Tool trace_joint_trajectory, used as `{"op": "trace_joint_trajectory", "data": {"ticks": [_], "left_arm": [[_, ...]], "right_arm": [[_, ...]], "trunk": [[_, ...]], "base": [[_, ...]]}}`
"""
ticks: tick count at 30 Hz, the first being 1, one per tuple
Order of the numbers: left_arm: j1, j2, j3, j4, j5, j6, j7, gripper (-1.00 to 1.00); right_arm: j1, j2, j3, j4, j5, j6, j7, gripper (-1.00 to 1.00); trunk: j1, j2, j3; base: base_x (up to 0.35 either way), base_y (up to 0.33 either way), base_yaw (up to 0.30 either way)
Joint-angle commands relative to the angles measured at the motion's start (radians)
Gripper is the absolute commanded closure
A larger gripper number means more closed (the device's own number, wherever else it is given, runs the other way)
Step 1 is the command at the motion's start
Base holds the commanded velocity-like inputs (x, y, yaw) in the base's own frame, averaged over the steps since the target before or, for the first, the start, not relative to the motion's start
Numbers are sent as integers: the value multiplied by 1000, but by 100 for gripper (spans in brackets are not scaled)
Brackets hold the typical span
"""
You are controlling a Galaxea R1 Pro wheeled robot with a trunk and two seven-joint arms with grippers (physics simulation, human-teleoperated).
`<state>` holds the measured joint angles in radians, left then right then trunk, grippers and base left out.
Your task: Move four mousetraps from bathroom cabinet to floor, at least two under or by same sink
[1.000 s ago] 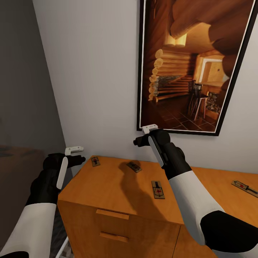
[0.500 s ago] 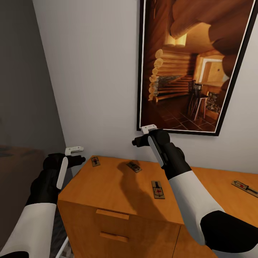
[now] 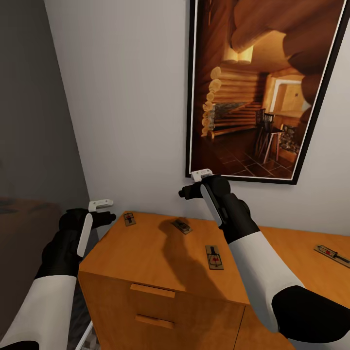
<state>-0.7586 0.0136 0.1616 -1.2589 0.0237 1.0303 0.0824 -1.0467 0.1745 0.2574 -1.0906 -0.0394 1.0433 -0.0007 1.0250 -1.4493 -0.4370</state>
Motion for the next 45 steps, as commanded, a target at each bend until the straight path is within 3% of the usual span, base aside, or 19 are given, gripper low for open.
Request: {"op": "trace_joint_trajectory", "data": {"ticks": [1, 29, 45], "left_arm": [[-1, 0, 0, 0, 3, 4, 5, -100], [-1, 3, 0, 1, 2, 7, 5, -100], [-1, 3, 0, 7, 2, 5, 5, -100]], "right_arm": [[-1, 0, 0, -1, -3, 4, -1, -100], [0, 0, 0, 4, -6, 4, -2, -100], [0, 0, 1, 158, -5, 4, -1, -100]], "trunk": [[0, -1, -1], [0, -1, -1], [0, -1, -1]], "base": [[0, 0, 0], [0, 0, 0], [0, 0, 0]]}}
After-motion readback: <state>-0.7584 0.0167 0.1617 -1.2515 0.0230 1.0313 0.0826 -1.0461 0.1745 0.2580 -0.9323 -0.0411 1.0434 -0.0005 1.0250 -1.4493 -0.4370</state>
